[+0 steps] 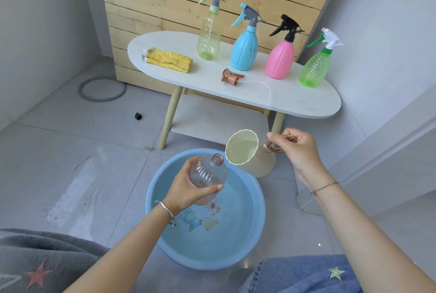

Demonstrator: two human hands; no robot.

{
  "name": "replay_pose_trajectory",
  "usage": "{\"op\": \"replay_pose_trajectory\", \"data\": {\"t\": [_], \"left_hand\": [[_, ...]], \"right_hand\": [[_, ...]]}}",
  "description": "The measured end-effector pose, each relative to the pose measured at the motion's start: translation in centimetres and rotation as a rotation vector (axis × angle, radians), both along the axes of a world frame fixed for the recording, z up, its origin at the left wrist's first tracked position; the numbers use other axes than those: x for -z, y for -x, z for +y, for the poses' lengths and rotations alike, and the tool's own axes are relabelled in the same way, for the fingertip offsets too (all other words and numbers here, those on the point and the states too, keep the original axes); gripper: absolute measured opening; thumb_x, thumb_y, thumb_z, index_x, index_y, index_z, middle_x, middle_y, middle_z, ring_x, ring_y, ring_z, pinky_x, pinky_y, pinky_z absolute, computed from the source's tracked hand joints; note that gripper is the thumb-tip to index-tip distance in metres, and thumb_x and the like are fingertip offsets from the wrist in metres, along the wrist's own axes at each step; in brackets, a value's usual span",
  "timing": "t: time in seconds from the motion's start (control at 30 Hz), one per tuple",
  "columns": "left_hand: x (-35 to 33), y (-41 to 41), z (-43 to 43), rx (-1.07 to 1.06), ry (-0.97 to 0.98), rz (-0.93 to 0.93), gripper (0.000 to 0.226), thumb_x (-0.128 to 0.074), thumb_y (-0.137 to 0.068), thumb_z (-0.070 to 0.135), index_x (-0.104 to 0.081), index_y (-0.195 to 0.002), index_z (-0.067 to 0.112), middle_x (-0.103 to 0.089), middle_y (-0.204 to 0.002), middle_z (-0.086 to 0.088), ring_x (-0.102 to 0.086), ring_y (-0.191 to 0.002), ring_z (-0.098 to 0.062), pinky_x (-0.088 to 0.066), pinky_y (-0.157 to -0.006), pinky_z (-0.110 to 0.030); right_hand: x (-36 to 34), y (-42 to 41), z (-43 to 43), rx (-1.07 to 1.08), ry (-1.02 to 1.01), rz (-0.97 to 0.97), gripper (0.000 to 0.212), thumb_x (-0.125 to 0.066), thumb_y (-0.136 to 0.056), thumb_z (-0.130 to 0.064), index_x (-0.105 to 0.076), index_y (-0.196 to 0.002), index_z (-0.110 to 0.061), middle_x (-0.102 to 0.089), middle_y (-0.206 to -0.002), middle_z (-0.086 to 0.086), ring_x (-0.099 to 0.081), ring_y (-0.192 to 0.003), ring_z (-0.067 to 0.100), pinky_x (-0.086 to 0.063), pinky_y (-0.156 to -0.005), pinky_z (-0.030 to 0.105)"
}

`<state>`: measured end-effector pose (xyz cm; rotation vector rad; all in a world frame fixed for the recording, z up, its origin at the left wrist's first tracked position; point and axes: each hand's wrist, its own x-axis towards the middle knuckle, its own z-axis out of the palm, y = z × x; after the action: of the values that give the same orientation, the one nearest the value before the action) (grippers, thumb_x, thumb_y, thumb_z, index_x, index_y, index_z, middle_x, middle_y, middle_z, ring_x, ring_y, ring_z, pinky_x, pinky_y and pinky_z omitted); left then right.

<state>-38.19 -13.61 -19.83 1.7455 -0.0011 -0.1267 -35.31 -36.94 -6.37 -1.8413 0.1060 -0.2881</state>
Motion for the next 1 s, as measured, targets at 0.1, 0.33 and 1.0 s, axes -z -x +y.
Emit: {"op": "replay_pose_trajectory", "data": {"t": [0.1, 0.33, 1.0], "left_hand": [[0.0, 0.0, 0.0, 0.015, -0.002, -0.010, 0.096, -0.085, -0.042, 0.061, -0.049, -0.126, 0.030, -0.057, -0.121, 0.021, -0.051, -0.112, 0.011, -0.037, -0.092, -0.006], [0.2, 0.1, 0.0, 0.018, -0.017, -0.007, 0.098, -0.084, -0.042, 0.063, -0.047, -0.127, 0.033, -0.055, -0.122, 0.023, -0.049, -0.114, 0.011, -0.036, -0.088, -0.002], [0.6, 0.3, -0.1, 0.018, -0.007, 0.006, 0.084, -0.087, -0.043, 0.056, -0.051, -0.116, 0.038, -0.061, -0.114, 0.018, -0.056, -0.102, 0.011, -0.041, -0.079, -0.002]], "right_hand": [[-0.2, 0.1, 0.4, -0.033, 0.021, -0.021, 0.038, -0.074, -0.077, -0.006, -0.042, -0.059, 0.002, -0.040, -0.063, 0.010, -0.055, -0.055, 0.013, -0.044, -0.064, 0.022], [-0.4, 0.0, 1.0, -0.072, 0.083, -0.081, 0.046, -0.076, -0.074, -0.009, -0.035, -0.053, -0.005, -0.038, -0.051, 0.005, -0.056, -0.056, 0.019, -0.039, -0.065, 0.032], [-1.7, 0.1, 1.9, -0.079, 0.252, -0.137, 0.044, -0.075, -0.076, -0.007, -0.038, -0.052, -0.009, -0.042, -0.055, 0.011, -0.034, -0.054, 0.013, -0.027, -0.049, 0.018]]}}
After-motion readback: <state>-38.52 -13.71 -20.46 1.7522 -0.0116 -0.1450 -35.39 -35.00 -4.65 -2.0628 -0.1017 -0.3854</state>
